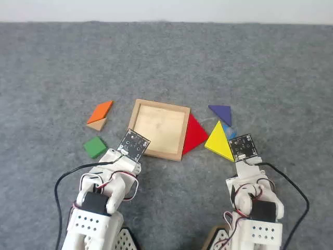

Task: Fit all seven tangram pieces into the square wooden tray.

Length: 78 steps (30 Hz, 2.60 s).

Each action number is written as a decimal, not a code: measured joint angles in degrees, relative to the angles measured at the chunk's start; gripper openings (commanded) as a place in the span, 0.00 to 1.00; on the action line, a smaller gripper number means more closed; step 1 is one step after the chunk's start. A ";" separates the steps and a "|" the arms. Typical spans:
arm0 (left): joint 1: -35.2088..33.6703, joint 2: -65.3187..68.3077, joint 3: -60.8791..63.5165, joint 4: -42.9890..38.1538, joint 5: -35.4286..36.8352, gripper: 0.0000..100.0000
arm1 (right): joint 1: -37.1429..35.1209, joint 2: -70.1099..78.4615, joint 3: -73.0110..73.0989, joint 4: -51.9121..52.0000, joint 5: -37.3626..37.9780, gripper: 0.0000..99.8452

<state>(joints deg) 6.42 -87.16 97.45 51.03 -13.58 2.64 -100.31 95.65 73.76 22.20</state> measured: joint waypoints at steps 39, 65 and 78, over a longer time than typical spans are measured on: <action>-11.34 0.00 0.00 0.18 -12.92 0.02 | 0.00 0.00 0.00 0.00 -0.09 0.01; -11.87 0.00 0.00 2.64 -13.19 0.02 | -18.73 17.14 -21.54 -7.12 -19.52 0.24; -11.87 0.00 0.00 2.64 -13.19 0.02 | -18.73 75.08 -47.56 -6.33 -23.65 0.24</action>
<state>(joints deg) -5.45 -87.16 97.45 53.67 -26.77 -16.09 -25.23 48.09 67.43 -1.45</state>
